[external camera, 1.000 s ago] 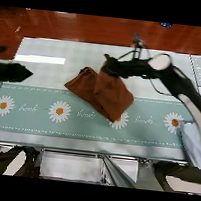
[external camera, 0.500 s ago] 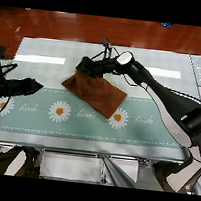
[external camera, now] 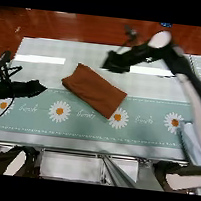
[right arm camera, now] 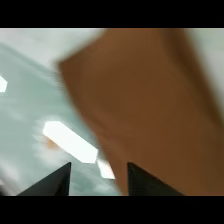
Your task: Fold the shirts.
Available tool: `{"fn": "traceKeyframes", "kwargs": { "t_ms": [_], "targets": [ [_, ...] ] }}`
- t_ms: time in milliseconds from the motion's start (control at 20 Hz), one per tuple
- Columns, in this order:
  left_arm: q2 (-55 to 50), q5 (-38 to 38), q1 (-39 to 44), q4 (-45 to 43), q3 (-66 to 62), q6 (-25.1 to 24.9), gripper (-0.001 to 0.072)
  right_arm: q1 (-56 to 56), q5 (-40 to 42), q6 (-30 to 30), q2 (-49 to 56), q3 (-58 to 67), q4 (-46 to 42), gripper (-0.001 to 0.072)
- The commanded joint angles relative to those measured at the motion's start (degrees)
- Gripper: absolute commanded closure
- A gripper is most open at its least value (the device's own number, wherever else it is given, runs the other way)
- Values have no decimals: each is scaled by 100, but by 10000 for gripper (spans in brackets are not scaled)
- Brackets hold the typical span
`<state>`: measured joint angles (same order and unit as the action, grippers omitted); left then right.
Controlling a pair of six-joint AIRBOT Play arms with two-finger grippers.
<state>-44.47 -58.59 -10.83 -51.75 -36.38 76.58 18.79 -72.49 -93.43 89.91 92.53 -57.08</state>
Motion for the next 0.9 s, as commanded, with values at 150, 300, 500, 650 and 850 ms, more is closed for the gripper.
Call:
{"fn": "traceKeyframes", "kwargs": {
  "t_ms": [150, 300, 500, 650, 850],
  "targets": [
    [-15, -203, 9, 37, 7, -48, 686, -852, 748, -2063, -3646, -3348, -3685, 302],
    [-15, -201, 11, 37, 7, -48, 686, -1095, 1851, -2179, -4286, -5119, -2109, 296],
    [-17, -201, 11, 37, 7, -48, 686, -885, 3211, -1639, -3757, -6463, 92, 297],
    [-20, -192, 11, 35, 7, -48, 686, -520, 3742, -763, -2796, -6389, 1475, 297],
    [-20, -197, 11, 35, 7, -48, 686, -155, 3587, 874, -1587, -5921, 3298, 296]
  ]
}}
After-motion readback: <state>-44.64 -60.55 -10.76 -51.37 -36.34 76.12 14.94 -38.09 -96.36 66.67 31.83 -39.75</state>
